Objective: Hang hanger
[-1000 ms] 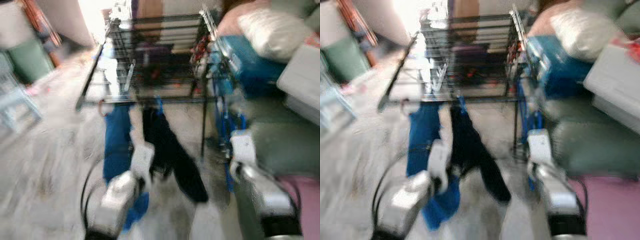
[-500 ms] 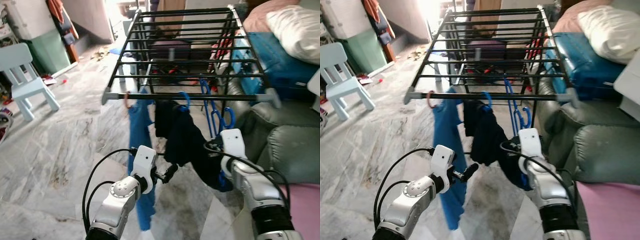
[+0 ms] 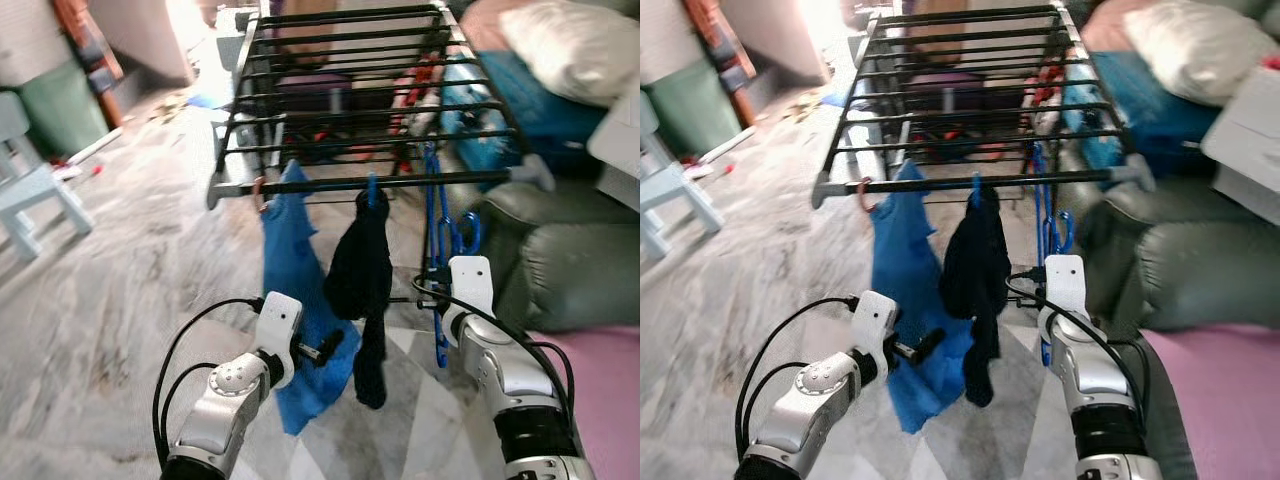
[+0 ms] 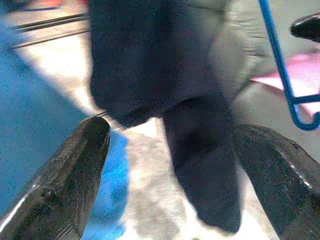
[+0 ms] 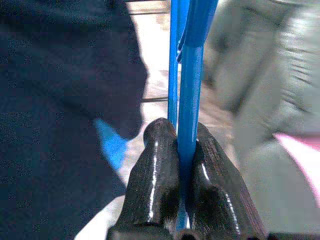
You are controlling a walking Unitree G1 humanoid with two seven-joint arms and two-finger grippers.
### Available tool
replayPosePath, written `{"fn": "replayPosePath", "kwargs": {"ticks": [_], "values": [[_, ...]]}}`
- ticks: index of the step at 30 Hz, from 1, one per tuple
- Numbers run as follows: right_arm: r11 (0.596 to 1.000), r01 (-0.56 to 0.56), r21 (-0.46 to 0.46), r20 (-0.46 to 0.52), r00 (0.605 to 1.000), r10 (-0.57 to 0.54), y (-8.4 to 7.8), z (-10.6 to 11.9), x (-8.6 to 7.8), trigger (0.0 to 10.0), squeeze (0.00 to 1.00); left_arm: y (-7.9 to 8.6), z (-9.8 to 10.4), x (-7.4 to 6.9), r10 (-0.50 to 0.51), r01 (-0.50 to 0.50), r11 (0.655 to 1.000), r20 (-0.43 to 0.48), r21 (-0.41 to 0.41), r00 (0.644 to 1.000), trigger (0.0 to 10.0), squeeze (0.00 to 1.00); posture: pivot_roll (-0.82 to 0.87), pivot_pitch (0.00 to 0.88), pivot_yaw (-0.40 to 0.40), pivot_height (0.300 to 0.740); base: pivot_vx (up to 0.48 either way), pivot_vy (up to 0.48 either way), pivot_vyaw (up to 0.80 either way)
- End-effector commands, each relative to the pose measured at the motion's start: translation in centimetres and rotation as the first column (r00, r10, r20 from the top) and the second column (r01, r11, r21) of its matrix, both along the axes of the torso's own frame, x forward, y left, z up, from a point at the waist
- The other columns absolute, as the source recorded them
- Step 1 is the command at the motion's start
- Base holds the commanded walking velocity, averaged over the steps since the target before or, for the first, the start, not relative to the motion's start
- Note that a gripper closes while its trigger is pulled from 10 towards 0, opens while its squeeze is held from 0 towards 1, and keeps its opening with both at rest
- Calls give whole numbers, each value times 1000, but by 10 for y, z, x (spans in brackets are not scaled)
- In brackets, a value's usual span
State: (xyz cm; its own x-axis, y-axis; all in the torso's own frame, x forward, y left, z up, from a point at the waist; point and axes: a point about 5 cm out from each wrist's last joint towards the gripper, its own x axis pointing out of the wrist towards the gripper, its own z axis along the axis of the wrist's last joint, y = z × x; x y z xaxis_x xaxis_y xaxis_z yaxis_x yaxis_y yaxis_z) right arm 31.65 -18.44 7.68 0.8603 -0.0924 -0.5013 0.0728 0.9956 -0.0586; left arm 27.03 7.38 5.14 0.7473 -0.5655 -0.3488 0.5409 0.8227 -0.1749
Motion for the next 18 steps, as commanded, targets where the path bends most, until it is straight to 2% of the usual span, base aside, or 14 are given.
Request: {"fn": "replayPosePath", "kwargs": {"ticks": [1,6,10,16,18], "values": [[1000,6,9,13,1000,-6,2,3,3,10000,0,1,3,1,-5,5,1000,12,10,1000,10000,0,-91,31,68,740,0,0,-763],[1000,10,2,22,1000,-10,1,5,6,10000,0,0,4,2,-15,15,1000,23,5,1000,10000,0,-90,30,68,740,0,0,0],[999,-40,-20,22,999,40,3,9,12,10000,0,1,3,1,-22,21,1000,19,19,1000,10000,0,-90,30,68,740,0,0,0],[997,-78,-17,19,997,78,8,8,13,10000,0,2,3,0,-21,21,1000,16,8,1000,10000,0,-84,31,65,740,284,0,0],[993,-120,-11,19,993,121,14,8,13,10000,0,2,3,0,-13,13,1000,16,10,1000,10000,0,-82,32,63,740,0,0,0]]}}
